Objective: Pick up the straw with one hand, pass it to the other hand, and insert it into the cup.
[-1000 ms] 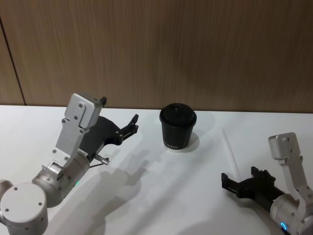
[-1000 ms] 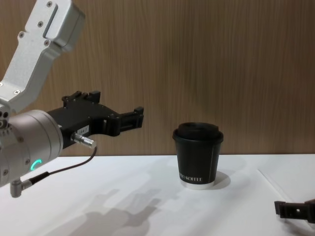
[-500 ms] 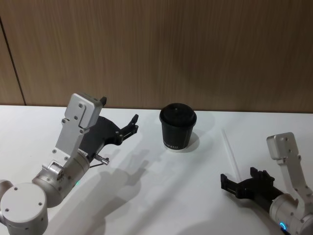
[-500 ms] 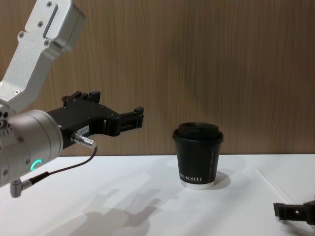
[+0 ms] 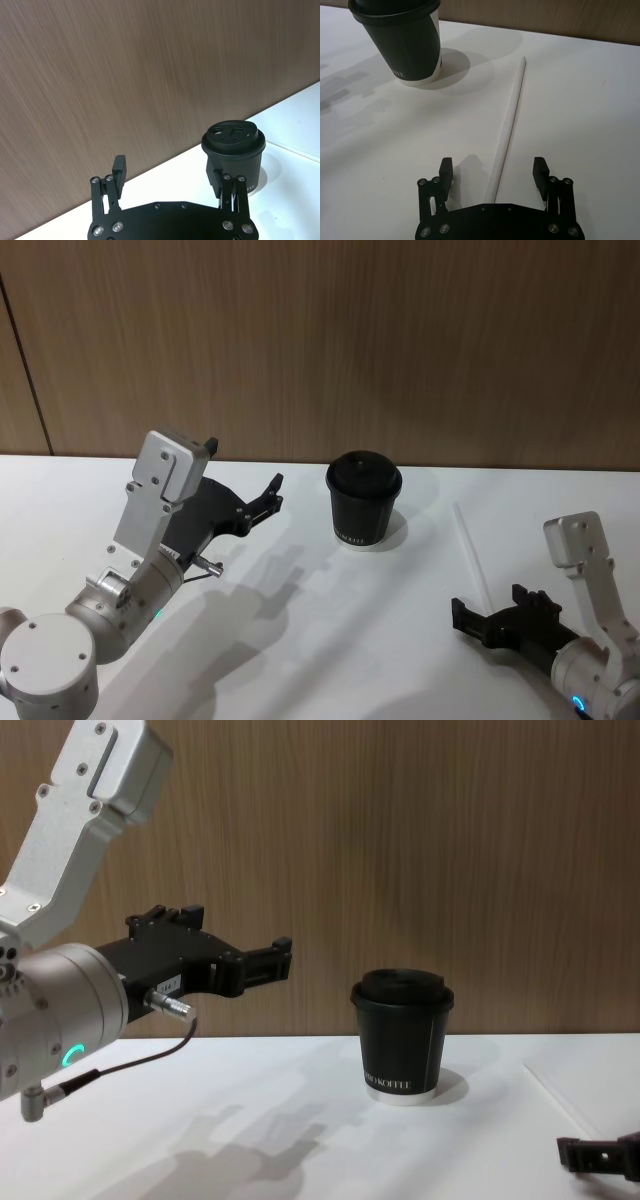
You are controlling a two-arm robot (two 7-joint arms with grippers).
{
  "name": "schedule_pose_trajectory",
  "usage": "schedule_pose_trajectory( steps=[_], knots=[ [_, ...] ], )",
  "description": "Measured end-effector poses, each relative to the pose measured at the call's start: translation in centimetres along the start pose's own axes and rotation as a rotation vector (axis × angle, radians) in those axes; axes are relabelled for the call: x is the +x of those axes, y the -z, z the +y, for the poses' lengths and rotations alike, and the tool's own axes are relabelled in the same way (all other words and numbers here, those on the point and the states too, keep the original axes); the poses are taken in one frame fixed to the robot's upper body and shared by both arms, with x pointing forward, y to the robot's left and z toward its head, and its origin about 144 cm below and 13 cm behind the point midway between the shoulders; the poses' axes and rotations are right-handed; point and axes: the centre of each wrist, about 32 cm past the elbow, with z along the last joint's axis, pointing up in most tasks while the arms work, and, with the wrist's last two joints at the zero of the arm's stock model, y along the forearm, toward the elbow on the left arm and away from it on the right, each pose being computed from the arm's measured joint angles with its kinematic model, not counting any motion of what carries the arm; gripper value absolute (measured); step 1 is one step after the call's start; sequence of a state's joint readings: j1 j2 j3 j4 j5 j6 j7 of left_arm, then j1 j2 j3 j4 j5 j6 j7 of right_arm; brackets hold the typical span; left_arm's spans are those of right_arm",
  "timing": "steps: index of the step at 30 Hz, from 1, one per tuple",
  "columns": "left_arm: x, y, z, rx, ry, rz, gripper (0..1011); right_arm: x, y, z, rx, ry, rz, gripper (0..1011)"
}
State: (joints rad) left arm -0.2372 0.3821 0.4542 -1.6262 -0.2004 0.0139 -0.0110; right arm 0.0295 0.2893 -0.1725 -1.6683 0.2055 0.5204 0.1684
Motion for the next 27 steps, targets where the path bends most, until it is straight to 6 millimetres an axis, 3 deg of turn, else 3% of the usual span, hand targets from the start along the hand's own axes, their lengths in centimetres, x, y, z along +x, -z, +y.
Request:
schedule_pose_trajectory(
  steps=[9, 15, 19, 20, 23, 27],
  knots=[
    [0.00, 0.00, 0.00, 0.000, 0.000, 0.000, 1003, -0.06, 0.00, -0.10, -0.006, -0.002, 0.000, 998],
    [0.00, 0.00, 0.00, 0.000, 0.000, 0.000, 1003, -0.09, 0.02, -0.13, -0.007, -0.003, 0.000, 888],
    [0.00, 0.00, 0.00, 0.000, 0.000, 0.000, 1003, -0.10, 0.02, -0.15, -0.009, -0.003, 0.000, 783],
    [0.00, 0.00, 0.00, 0.000, 0.000, 0.000, 1003, -0.10, 0.02, -0.15, -0.009, -0.003, 0.000, 705],
    [0.00, 0.00, 0.00, 0.000, 0.000, 0.000, 1003, -0.10, 0.02, -0.16, -0.009, -0.003, 0.000, 643],
    [0.00, 0.00, 0.00, 0.000, 0.000, 0.000, 1003, -0.11, 0.02, -0.17, -0.010, -0.003, 0.000, 481]
  ],
)
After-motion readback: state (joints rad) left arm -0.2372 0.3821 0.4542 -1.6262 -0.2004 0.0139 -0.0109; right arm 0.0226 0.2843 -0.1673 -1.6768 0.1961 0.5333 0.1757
